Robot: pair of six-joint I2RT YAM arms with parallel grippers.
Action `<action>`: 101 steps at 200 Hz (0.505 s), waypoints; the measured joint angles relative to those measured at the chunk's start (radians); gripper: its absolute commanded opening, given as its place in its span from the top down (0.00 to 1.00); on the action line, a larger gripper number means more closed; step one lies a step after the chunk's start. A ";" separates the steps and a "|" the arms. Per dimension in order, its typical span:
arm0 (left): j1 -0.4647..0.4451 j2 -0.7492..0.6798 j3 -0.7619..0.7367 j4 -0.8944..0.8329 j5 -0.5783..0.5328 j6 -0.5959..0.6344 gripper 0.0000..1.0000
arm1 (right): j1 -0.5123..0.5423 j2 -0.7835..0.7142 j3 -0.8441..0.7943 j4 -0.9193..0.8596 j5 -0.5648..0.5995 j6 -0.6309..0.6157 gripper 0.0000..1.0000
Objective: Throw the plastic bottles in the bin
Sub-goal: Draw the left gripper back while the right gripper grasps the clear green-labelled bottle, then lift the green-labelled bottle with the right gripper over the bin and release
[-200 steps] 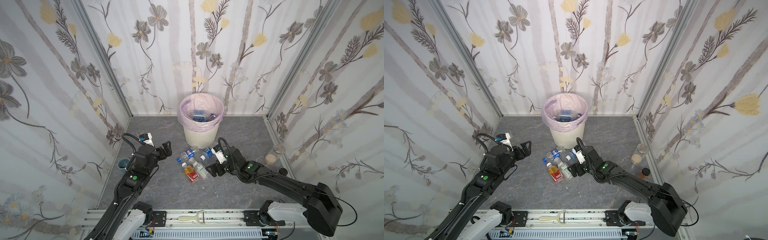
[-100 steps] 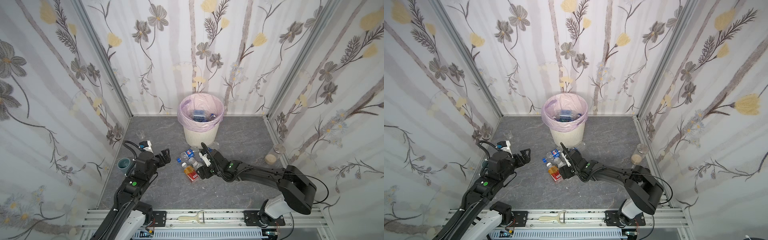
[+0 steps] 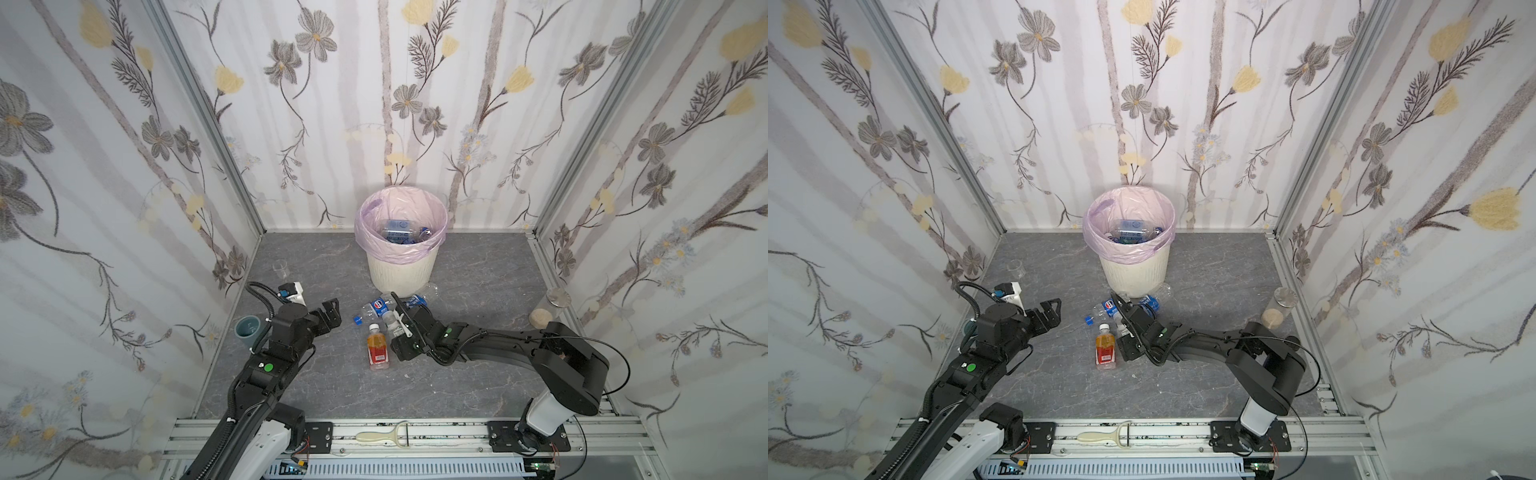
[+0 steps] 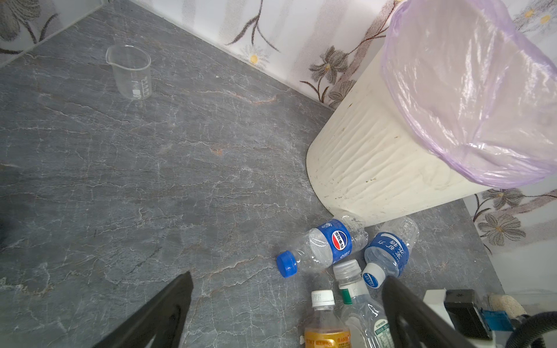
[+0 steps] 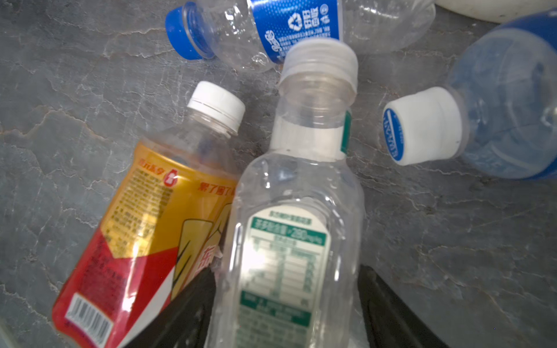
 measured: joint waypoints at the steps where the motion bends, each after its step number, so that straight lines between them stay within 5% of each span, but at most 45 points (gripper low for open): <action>1: 0.000 0.000 0.000 0.000 0.000 0.000 0.00 | 0.000 0.002 0.001 0.000 0.001 0.000 0.26; 58: 0.001 0.004 0.000 -0.002 -0.007 0.000 0.00 | 0.002 -0.004 0.001 -0.003 0.023 0.007 0.47; 101: 0.001 0.008 0.000 -0.002 -0.015 -0.003 0.00 | 0.003 -0.215 -0.068 0.009 0.039 -0.025 0.57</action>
